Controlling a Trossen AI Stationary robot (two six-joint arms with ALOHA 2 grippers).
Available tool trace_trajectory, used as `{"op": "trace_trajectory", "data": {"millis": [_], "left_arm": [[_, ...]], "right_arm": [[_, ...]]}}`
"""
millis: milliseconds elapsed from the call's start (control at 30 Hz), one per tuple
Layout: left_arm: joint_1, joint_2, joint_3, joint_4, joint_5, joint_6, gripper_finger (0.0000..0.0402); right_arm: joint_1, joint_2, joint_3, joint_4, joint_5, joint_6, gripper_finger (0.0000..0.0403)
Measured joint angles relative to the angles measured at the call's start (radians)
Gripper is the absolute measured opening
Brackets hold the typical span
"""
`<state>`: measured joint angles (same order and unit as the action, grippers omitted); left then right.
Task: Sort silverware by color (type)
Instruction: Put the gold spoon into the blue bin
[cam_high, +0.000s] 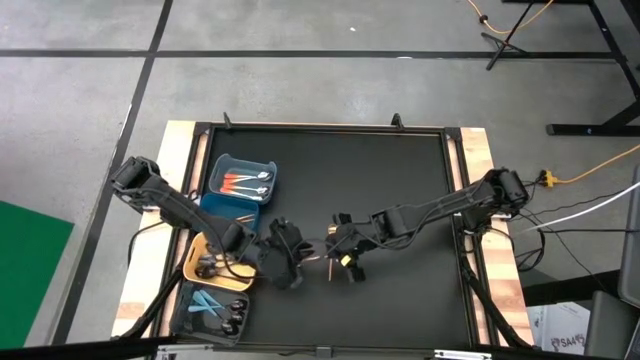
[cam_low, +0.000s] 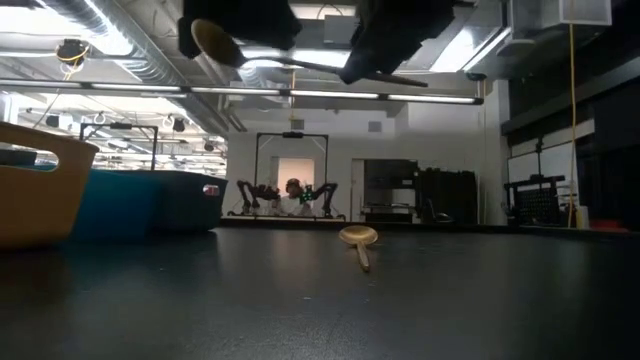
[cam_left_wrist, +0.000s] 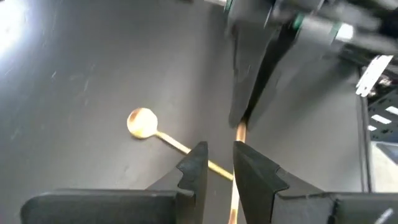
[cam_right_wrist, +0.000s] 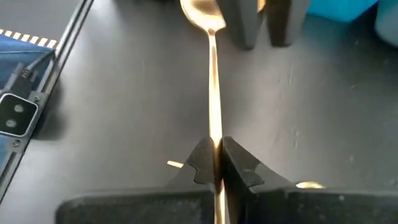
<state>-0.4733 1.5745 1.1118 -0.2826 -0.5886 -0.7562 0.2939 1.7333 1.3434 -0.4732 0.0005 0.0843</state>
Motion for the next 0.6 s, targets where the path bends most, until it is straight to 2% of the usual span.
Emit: {"op": "trace_trajectory", "data": {"millis": [300,433,600], "left_arm": [[0.015,0.011,0.0,0.066,0.032,0.134,0.007],[0.006,0.041,0.0,0.075,0.035,0.138,0.007],[0.003,0.071,0.0,0.076,0.095,0.139,0.007]], "right_arm": [[0.0,0.003,0.0,-0.001,-0.039,0.096,0.0001],[0.0,0.003,0.0,-0.002,-0.045,0.095,0.0001],[0.0,0.003,0.0,-0.001,-0.045,0.095,0.0001]]}}
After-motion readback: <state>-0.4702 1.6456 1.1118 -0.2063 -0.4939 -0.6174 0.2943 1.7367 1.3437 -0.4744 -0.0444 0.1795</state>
